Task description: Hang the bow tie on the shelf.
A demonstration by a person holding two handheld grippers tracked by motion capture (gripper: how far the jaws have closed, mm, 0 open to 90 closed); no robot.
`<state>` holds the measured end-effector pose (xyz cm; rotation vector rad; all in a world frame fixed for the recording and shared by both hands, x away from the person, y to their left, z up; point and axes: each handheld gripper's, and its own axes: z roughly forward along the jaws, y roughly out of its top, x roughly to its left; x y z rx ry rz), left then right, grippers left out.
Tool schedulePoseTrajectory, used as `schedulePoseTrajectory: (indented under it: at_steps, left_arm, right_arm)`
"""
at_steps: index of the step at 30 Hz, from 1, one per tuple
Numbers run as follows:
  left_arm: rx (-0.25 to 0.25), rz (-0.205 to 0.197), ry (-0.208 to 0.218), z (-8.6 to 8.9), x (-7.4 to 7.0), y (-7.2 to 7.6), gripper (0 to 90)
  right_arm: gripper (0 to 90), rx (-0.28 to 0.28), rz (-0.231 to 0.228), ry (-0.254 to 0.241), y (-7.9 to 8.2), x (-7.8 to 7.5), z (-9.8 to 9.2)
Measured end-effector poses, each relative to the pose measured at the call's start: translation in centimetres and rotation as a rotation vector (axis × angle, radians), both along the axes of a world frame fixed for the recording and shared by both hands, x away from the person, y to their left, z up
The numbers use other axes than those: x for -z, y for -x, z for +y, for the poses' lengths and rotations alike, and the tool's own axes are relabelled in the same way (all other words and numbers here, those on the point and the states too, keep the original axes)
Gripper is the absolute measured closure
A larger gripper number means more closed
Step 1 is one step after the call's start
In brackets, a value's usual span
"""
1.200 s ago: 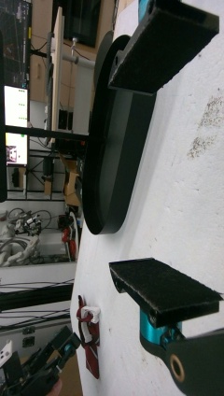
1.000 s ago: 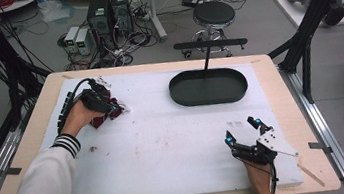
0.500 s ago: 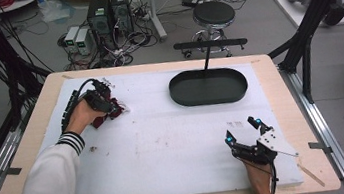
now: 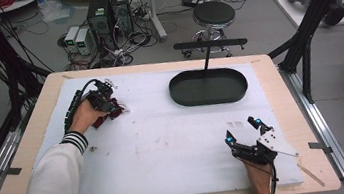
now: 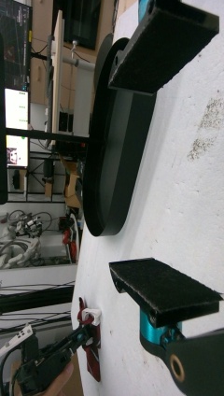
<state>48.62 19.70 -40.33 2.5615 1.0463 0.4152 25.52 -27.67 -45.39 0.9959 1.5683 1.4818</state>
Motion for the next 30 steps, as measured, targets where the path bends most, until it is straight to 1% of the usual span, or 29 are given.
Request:
schedulePoseTrajectory:
  at_steps: [2, 3, 5, 7, 8, 9, 12, 16, 17, 19, 23, 27, 28, 30]
  left_arm:
    - [-0.005, 0.001, -0.003, 0.0, 0.1, 0.0, 83.6]
    - [-0.012, 0.0, 0.006, 0.0, 0.1, 0.0, 84.2]
    - [-0.006, 0.01, -0.004, 0.0, 0.2, 0.0, 84.8]
    - [-0.015, 0.005, -0.001, 0.0, 0.3, 0.1, 85.2]
    - [-0.01, 0.005, -0.009, 0.1, 0.2, 0.1, 85.2]
    - [-0.006, 0.001, -0.017, 0.1, 0.2, 0.1, 85.3]
    - [-0.009, -0.027, -0.002, 0.3, -0.3, 0.3, 85.6]
    - [-0.01, -0.073, 0.06, 0.7, -1.4, 0.7, 85.7]
    - [-0.011, -0.089, 0.08, 0.9, -1.8, 0.8, 85.7]
    - [-0.001, -0.118, 0.137, 1.3, -2.5, 1.0, 85.7]
    - [0.001, -0.187, 0.221, 1.9, -3.8, 1.5, 85.7]
    - [-0.004, -0.264, 0.29, 2.5, -5.1, 2.0, 85.7]
    - [-0.002, -0.274, 0.302, 2.6, -5.4, 2.0, 85.7]
    - [0.0, -0.308, 0.324, 2.6, -5.9, 2.3, 85.6]
  right_arm:
    - [10.0, -0.001, 0.0, -0.001, 0.0, 0.0, 0.0]
    - [10.0, -0.001, 0.0, -0.001, 0.0, 0.0, 0.0]
    - [10.0, -0.001, 0.0, -0.001, 0.0, 0.0, 0.0]
    - [10.0, -0.001, 0.001, -0.002, 0.0, 0.0, 0.0]
    - [10.0, -0.001, 0.001, -0.002, 0.0, 0.0, 0.0]
    - [10.0, 0.0, 0.001, -0.002, 0.0, 0.0, 0.0]
    - [10.0, -0.001, -0.002, -0.002, 0.0, 0.0, 0.0]
    - [10.0, 0.0, -0.003, -0.001, 0.0, 0.0, 0.0]
    - [10.0, 0.0, -0.003, 0.0, 0.0, 0.0, 0.0]
    - [10.0, 0.0, -0.002, -0.001, 0.0, 0.0, 0.0]
    - [10.0, 0.002, -0.003, 0.0, 0.1, 0.0, 0.0]
    - [10.0, 0.003, -0.003, 0.0, 0.1, 0.0, 0.0]
    - [10.0, 0.002, -0.006, 0.003, 0.0, 0.0, 0.0]
    - [10.0, 0.002, -0.004, 0.002, 0.1, 0.0, 0.0]
